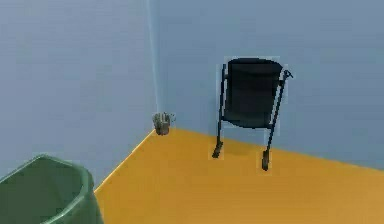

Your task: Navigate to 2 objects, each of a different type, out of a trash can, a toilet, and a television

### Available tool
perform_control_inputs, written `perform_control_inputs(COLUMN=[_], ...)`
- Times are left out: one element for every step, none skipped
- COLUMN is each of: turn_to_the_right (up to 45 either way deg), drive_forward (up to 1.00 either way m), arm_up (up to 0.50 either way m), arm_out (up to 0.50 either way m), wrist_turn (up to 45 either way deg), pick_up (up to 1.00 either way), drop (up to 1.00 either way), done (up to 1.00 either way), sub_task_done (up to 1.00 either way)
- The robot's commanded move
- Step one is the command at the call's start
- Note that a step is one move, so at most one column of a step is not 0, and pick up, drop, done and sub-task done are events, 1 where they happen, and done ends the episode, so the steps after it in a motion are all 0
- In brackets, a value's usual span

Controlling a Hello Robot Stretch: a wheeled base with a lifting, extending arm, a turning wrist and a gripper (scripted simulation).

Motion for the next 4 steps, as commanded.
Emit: perform_control_inputs(turn_to_the_right=[45.0,33.0,0.0,3.0], drive_forward=[0.00,0.00,1.00,0.00], arm_up=[0.00,0.00,0.00,0.00], arm_out=[0.00,0.00,0.00,0.00], wrist_turn=[0.0,0.0,0.0,0.0], pick_up=[0.00,0.00,0.00,0.00], drop=[0.00,0.00,0.00,0.00], done=[0.00,0.00,0.00,0.00], sub_task_done=[0.00,0.00,0.00,0.00])
